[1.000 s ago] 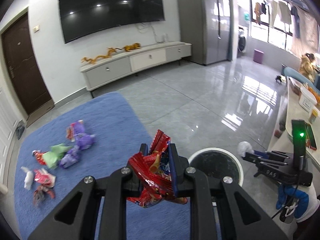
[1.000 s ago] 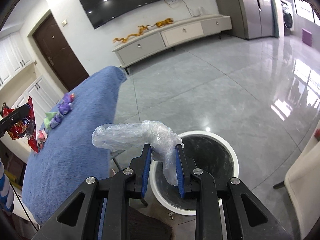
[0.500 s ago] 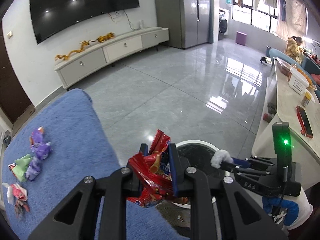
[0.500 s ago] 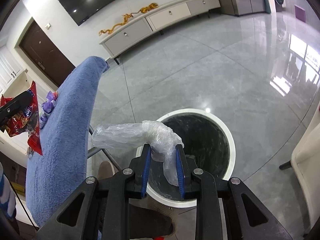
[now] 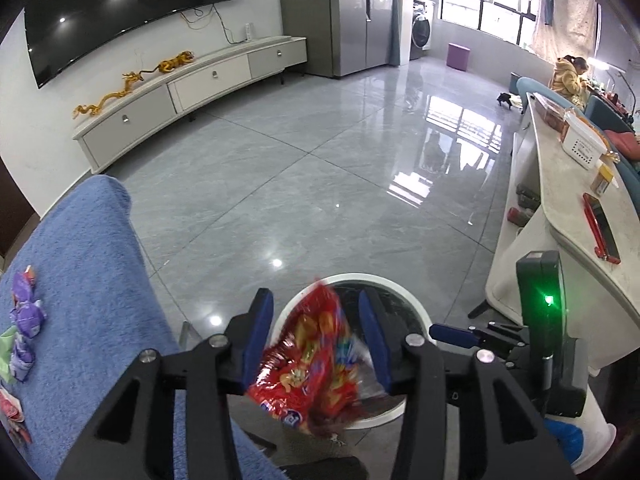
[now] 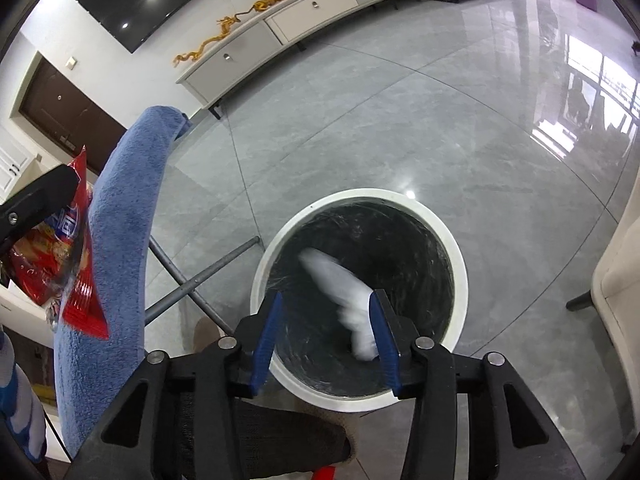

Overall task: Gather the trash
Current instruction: 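Carry both items to the trash bin and release them inside, then grasp the purple wrapper with the right tool while the left tool grasps the red-clear wrapper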

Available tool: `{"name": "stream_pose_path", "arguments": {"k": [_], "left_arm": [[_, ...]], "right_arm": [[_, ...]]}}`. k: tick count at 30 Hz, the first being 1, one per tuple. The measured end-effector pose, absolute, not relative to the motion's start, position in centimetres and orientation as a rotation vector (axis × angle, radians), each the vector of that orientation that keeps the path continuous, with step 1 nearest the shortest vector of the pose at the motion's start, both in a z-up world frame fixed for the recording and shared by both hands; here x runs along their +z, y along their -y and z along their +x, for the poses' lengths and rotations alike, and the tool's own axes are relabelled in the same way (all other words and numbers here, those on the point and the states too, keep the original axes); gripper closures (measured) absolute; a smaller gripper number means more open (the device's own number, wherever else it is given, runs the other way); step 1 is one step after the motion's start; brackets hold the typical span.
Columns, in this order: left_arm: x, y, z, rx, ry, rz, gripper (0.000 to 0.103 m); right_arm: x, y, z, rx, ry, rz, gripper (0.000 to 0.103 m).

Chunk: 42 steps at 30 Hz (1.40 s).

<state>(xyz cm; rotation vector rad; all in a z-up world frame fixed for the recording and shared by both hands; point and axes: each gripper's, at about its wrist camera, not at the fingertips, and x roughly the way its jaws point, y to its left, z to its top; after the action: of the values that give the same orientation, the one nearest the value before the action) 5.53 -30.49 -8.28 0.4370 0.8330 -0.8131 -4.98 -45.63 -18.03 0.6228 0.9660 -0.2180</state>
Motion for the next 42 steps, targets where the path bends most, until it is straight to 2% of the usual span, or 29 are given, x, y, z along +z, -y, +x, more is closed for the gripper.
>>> {"name": "stream_pose_path", "arguments": {"k": [13, 17, 23, 30, 42], "left_arm": [[-7.2, 29.1, 5.4, -0.816, -0.828, 0.406, 0.059], [-6.1, 27.2, 5.6, -0.783, -0.805, 0.369, 0.044], [-3.7, 22.8, 6.5, -0.704, -0.757, 0.309, 0.043], [0.1, 13.2, 7.9, -0.536, -0.663, 0.199, 0.043], [8.8, -11.7, 11.0, -0.106, -0.461, 0.022, 0.043]], "right_arm": [[-17.1, 46.1, -6.3, -0.271, -0.961, 0.619, 0.052], [-16.0, 45.7, -6.6, -0.275, -0.942, 0.61, 0.051], [-12.9, 44.2, -7.0, -0.261, -0.897, 0.569, 0.049], [-7.9, 40.4, -6.1, -0.179, -0.817, 0.481, 0.046], [2.4, 30.3, -2.1, 0.002, -0.695, 0.263, 0.044]]}}
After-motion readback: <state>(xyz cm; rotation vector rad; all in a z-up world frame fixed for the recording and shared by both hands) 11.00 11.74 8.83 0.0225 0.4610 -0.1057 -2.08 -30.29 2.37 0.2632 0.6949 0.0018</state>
